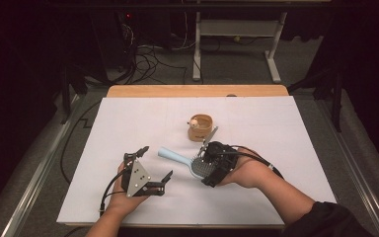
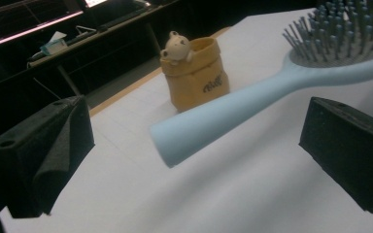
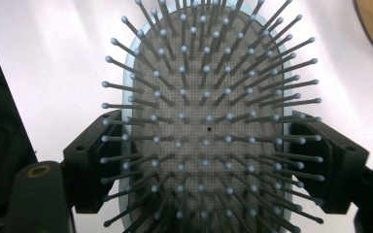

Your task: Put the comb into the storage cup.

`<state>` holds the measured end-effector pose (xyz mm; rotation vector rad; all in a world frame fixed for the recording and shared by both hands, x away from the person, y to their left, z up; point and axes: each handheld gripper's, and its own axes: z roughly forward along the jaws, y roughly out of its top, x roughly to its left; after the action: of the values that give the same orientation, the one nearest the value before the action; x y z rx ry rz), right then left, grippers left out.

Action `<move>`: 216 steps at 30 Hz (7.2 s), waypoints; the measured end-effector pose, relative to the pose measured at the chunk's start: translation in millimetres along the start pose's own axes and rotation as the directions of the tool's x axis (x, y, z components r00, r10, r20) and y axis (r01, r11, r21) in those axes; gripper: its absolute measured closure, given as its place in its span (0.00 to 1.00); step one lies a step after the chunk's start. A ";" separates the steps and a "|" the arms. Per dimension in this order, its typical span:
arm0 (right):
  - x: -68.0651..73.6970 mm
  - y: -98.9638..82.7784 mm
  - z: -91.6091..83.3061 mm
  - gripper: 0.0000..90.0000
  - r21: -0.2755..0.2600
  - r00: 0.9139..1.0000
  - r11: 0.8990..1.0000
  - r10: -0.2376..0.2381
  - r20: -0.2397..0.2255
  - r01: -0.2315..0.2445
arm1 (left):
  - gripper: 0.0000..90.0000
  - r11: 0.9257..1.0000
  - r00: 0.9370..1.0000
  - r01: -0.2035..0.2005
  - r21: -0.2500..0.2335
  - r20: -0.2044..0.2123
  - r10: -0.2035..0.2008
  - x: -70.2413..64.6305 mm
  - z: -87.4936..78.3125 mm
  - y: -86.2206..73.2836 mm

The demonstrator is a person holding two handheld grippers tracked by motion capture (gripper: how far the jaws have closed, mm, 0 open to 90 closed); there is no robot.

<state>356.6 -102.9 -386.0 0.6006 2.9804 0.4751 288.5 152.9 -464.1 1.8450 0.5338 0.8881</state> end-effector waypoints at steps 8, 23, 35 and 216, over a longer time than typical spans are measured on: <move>1.1 3.8 3.9 0.23 0.009 1.000 1.000 -0.002 -0.004 0.002 | 0.00 0.996 0.996 -0.085 0.024 0.007 0.085 -10.8 2.8 -1.2; 9.1 18.5 12.8 0.23 0.028 1.000 0.999 -0.028 -0.012 0.028 | 0.01 0.995 0.996 -0.092 0.037 -0.014 0.092 -13.4 6.4 -3.3; 11.6 25.7 8.4 0.23 0.017 0.999 0.999 -0.032 -0.010 0.032 | 0.07 0.987 0.987 -0.157 0.046 -0.026 0.158 -19.4 8.8 -5.1; 16.6 44.4 9.0 0.00 -0.012 0.995 0.995 -0.099 0.009 0.099 | 0.86 0.685 0.698 -0.642 0.344 -0.109 0.708 -49.1 11.1 -16.2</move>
<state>358.8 -55.0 -380.7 0.4502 2.9792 0.4822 266.2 119.3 -498.3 2.2617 0.0788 1.6211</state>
